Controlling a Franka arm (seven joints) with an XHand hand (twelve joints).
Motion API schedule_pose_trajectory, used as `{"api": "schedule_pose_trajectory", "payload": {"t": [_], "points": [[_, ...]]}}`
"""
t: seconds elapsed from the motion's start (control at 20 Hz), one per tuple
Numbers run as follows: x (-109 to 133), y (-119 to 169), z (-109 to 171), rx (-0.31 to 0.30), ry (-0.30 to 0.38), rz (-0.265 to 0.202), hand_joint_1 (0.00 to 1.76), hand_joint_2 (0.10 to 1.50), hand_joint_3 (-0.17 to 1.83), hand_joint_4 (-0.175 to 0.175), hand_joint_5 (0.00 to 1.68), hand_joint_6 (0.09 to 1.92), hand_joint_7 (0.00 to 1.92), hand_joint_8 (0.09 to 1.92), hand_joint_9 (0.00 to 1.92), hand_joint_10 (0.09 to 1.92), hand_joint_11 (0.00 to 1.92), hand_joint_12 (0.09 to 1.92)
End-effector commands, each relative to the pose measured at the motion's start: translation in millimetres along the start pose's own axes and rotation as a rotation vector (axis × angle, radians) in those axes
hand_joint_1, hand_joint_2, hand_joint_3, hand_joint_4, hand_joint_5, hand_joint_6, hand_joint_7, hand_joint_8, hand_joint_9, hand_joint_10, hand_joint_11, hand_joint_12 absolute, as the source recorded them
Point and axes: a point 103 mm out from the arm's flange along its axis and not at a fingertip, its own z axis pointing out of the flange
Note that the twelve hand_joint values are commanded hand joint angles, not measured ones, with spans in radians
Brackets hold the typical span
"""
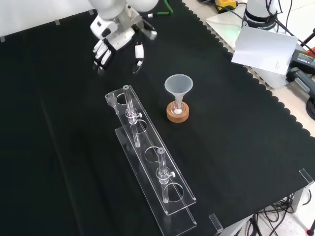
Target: Remove the funnel from the round-bottom flask.
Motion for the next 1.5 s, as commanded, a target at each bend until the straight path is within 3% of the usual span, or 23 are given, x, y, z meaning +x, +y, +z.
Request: {"api": "schedule_pose_trajectory", "payload": {"t": [0.05,0.35,0.55,0.85,0.95,1.15,1.5], "points": [[-0.9,-36.6,-11.8,-0.039,0.013,0.025,0.81,0.60,0.54,-0.002,0.41,0.19,0.13,0.67,0.38,0.67,0.25,1.36],[10.8,-43.6,-13.0,-0.033,0.010,0.015,0.81,0.61,0.54,-0.001,0.42,0.18,0.14,0.67,0.39,0.67,0.26,1.36],[15.1,-84.7,-17.6,-0.069,0.020,0.012,0.81,0.61,0.54,-0.001,0.42,0.17,0.15,0.67,0.41,0.67,0.27,1.37],[41.7,-123.0,-33.7,-0.048,0.021,0.005,0.79,0.61,0.54,0.001,0.42,0.16,0.17,0.67,0.44,0.67,0.32,1.38],[49.4,-133.0,-34.4,-0.050,0.014,0.030,0.78,0.61,0.54,0.002,0.42,0.16,0.18,0.67,0.44,0.67,0.32,1.38],[69.4,-151.5,-35.7,-0.062,-0.017,-0.003,0.77,0.61,0.54,0.003,0.40,0.14,0.18,0.67,0.44,0.67,0.33,1.38],[101.3,-172.5,-37.1,-0.035,-0.030,-0.004,0.76,0.61,0.54,0.003,0.38,0.12,0.19,0.67,0.45,0.66,0.34,1.38]]}}
